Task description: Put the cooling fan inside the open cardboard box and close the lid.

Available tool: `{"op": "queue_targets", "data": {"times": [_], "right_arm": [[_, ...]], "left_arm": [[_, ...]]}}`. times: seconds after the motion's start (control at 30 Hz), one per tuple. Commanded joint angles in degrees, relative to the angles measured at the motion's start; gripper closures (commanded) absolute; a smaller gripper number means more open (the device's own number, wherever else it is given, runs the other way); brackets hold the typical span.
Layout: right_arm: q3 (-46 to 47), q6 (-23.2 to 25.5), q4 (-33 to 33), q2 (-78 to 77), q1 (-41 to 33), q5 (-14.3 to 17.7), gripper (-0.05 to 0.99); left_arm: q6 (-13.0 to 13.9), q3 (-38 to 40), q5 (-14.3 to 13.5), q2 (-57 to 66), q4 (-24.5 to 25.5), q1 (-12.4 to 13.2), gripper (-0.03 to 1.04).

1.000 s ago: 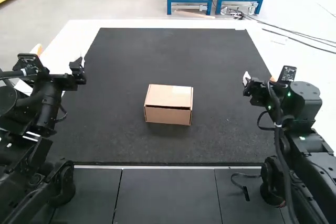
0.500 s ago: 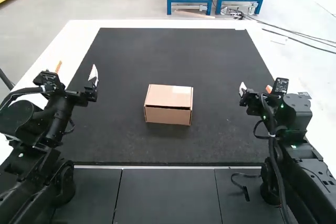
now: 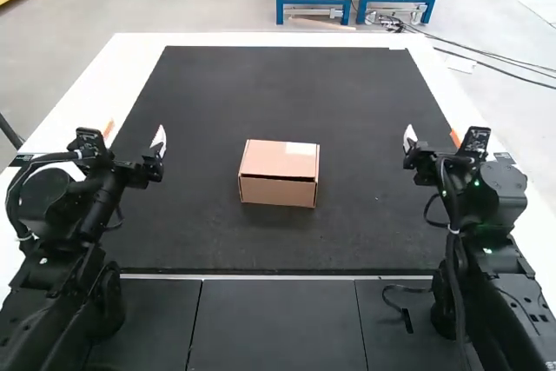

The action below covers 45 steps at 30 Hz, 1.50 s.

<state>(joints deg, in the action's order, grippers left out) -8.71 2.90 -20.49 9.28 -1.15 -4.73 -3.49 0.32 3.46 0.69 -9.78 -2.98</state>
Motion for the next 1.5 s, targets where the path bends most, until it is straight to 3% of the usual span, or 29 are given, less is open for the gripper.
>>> {"op": "queue_targets", "data": {"times": [0.0,0.3,0.4,0.5,0.7,0.77,0.8,0.83,1.0,1.47], "right_arm": [[8.71,-1.58,1.86,-5.67,1.32,-0.81,0.02],[8.62,-1.67,7.57,-9.37,4.31,-1.86,0.03],[8.62,-4.39,11.17,-9.37,3.7,-1.77,0.03],[8.62,-5.44,13.55,-9.37,2.73,-1.51,0.02],[8.62,-4.57,14.95,-9.28,2.47,5.79,0.02],[8.62,-2.63,14.43,-9.28,2.29,10.8,0.02],[8.62,0.36,14.51,-9.28,2.11,14.84,0.02],[8.62,1.85,15.57,-9.28,1.67,15.37,0.02],[8.62,1.67,18.21,-9.28,0.18,15.45,0.02],[8.71,1.5,18.56,-9.37,-0.35,15.28,0.02]], "left_arm": [[-1.35,-0.32,2.86,-0.78,2.13,0.96,0.04],[-0.64,-0.23,2.86,-0.78,8.37,1.14,0.04],[1.64,-0.23,2.6,-0.78,10.13,1.31,0.04],[1.82,-0.32,2.6,-0.78,10.4,1.58,0.04],[1.99,-0.23,2.51,-0.78,11.1,2.02,0.04],[2.7,-0.32,2.51,-0.78,11.01,2.02,0.04],[3.31,-0.23,2.51,-0.78,11.01,2.02,0.04],[3.31,-0.23,2.51,-0.78,11.01,2.1,0.04],[3.66,-0.23,2.51,-0.78,11.01,3.25,0.04],[3.66,-0.32,2.51,-0.78,10.66,2.98,0.04]]}}
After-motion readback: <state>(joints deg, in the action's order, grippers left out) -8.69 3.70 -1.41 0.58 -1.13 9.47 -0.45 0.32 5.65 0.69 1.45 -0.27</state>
